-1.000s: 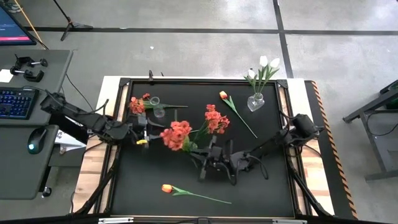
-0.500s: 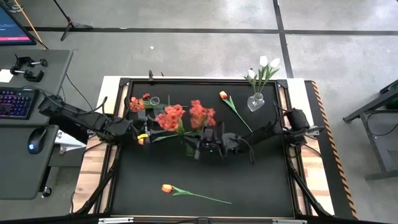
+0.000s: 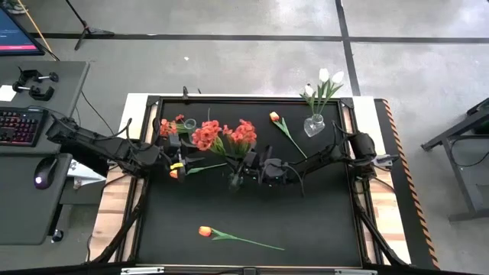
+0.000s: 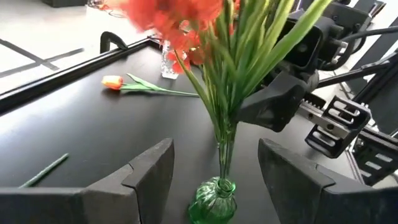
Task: Sort flowers into vase by color
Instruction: Put the bottom orange flowers into the green vase
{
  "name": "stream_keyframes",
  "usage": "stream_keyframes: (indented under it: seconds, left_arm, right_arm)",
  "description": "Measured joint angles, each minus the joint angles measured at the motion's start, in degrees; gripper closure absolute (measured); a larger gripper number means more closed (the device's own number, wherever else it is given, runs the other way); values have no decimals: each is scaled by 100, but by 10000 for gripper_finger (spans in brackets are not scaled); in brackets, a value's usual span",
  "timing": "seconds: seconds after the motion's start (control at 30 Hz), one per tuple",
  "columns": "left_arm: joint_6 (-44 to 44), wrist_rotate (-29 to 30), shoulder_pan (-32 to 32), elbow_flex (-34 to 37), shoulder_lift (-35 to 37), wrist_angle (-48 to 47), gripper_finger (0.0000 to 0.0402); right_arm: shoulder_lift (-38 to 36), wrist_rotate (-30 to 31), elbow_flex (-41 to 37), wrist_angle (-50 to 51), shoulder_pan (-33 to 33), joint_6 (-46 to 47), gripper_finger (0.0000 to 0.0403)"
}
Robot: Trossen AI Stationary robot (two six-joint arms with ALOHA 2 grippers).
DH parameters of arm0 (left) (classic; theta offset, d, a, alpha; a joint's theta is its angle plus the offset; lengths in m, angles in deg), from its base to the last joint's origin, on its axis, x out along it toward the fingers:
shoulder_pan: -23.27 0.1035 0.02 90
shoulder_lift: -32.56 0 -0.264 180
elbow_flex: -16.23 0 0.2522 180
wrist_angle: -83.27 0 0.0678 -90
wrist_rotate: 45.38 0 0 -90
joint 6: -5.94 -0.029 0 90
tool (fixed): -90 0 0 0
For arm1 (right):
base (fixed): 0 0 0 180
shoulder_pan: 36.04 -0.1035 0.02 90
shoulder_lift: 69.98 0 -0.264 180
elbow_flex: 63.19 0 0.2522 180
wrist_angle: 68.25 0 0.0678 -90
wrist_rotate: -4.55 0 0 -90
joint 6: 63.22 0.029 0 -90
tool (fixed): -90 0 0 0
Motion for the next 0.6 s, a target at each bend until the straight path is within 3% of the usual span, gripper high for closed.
stream_keyframes:
  seconds: [0.47, 0.6]
  left_arm:
    - [-125, 123, 0, 0, -2, -15, 181]
    - [-123, 140, 0, 0, -2, -17, 181]
  right_arm:
    - [239, 190, 2, -900, 0, 22, 403]
    - [241, 190, 7, -751, 0, 56, 403]
